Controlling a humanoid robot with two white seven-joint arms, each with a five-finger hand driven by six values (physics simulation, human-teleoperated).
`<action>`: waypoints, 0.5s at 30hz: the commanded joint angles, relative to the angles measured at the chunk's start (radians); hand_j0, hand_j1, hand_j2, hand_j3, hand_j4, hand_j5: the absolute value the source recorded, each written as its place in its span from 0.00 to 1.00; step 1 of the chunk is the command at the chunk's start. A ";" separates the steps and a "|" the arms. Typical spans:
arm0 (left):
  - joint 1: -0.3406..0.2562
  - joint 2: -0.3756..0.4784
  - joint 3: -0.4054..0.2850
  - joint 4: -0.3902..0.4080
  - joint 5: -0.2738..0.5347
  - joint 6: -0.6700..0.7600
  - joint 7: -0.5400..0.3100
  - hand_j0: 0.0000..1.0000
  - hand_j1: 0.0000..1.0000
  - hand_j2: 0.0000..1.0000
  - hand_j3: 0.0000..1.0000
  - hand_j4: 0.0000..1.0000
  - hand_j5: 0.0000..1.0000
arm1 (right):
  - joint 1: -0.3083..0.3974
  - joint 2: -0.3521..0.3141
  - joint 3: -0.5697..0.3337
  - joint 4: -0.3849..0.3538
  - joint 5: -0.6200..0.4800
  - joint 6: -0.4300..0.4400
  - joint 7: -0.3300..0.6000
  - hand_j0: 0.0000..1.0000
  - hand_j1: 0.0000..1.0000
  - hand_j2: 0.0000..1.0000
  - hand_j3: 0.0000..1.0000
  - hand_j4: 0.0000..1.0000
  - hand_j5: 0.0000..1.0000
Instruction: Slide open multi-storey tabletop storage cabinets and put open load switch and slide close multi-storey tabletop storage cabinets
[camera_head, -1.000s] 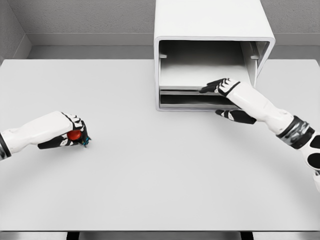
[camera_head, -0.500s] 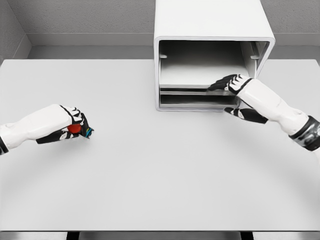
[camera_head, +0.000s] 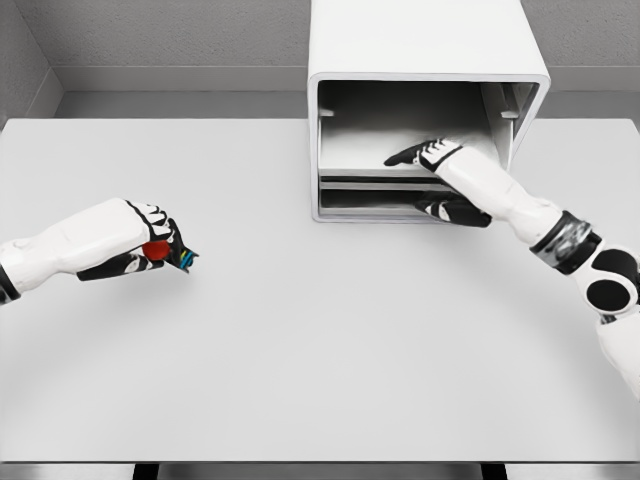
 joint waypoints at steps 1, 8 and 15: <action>0.000 0.000 -0.001 -0.003 0.008 0.004 0.001 0.39 0.39 0.39 0.39 0.39 0.39 | 0.000 0.008 0.015 0.008 -0.001 0.001 0.003 0.78 0.78 0.78 0.78 0.78 0.78; -0.002 -0.017 -0.001 -0.022 0.008 0.004 0.001 0.39 0.39 0.39 0.39 0.39 0.39 | 0.020 -0.004 0.019 -0.006 -0.001 0.001 0.002 0.79 0.79 0.79 0.79 0.79 0.79; -0.002 -0.017 -0.001 -0.034 0.008 0.004 0.001 0.39 0.39 0.39 0.39 0.39 0.39 | 0.041 -0.019 0.012 -0.040 -0.004 0.001 0.000 0.80 0.80 0.80 0.80 0.80 0.80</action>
